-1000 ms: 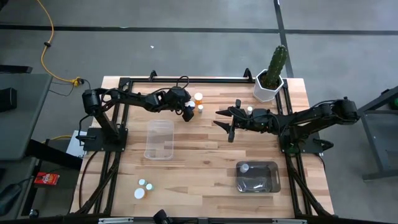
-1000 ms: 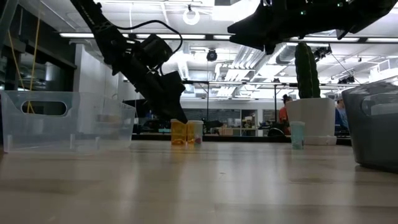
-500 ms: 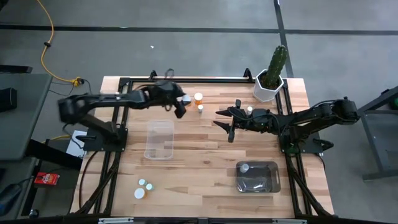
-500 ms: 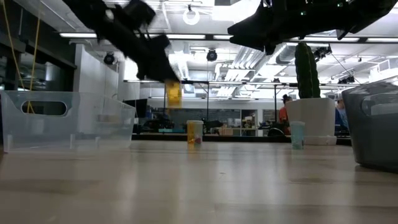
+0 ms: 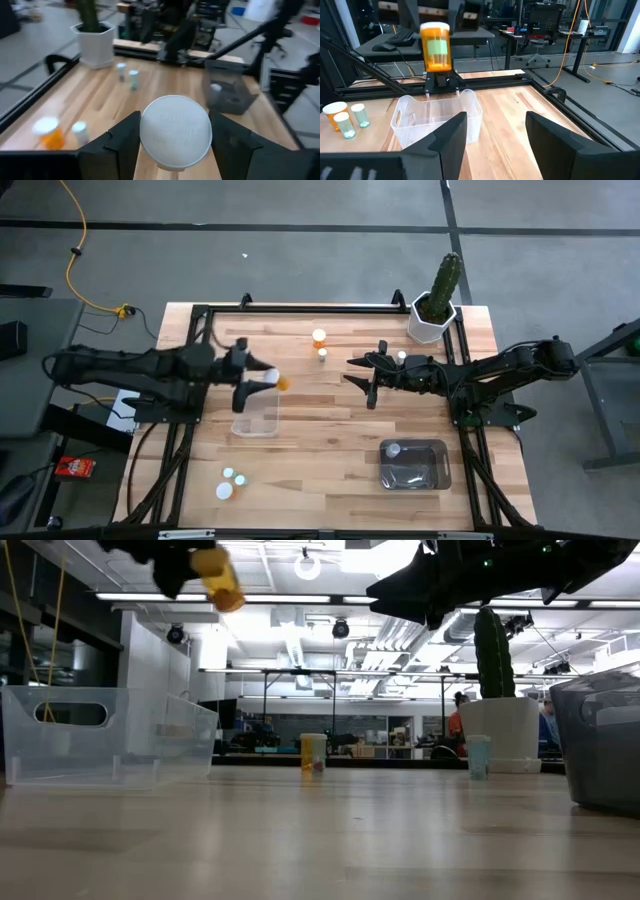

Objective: Pick and place medicine bottles into bin by pill shape (circle, oval)
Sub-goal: Put the top orange capsule bottle into the transparent bin

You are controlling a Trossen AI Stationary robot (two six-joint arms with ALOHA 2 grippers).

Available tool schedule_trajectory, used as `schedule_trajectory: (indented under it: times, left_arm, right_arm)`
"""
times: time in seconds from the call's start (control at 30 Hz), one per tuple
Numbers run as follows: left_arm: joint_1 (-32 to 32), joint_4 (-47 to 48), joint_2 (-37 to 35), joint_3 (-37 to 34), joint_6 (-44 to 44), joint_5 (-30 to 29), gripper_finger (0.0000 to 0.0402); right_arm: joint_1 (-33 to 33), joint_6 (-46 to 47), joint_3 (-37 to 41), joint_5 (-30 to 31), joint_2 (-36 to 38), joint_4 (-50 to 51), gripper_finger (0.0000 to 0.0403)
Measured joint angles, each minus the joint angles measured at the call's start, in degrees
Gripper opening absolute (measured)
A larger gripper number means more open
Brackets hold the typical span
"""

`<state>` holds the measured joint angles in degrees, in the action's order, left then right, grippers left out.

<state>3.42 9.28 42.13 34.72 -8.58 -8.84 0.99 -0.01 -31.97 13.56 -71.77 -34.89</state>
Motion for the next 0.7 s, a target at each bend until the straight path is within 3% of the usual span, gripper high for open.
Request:
schedule_trajectory:
  times: [0.17,0.47,0.6,0.7]
  left_arm:
    - [-4.45,0.88,-4.7,-5.53,-3.13,-10.14,0.0189]
    - [-5.88,13.08,-4.24,-5.9,-6.97,-9.55,0.019]
    - [-6.99,21.67,-1.68,-5.9,-10.23,-9.62,0.019]
    - [-8.01,22.75,1.06,-5.93,-12.0,-10.06,0.0191]
  right_arm:
    - [0.0,0.02,0.0,0.0,0.0,0.0,0.0197]
    - [0.0,0.02,0.0,0.0,0.0,0.0,0.0197]
    - [0.0,0.02,0.0,0.0,0.0,-0.01,0.0197]
    - [0.0,0.03,0.0,0.0,0.0,-0.02,0.0197]
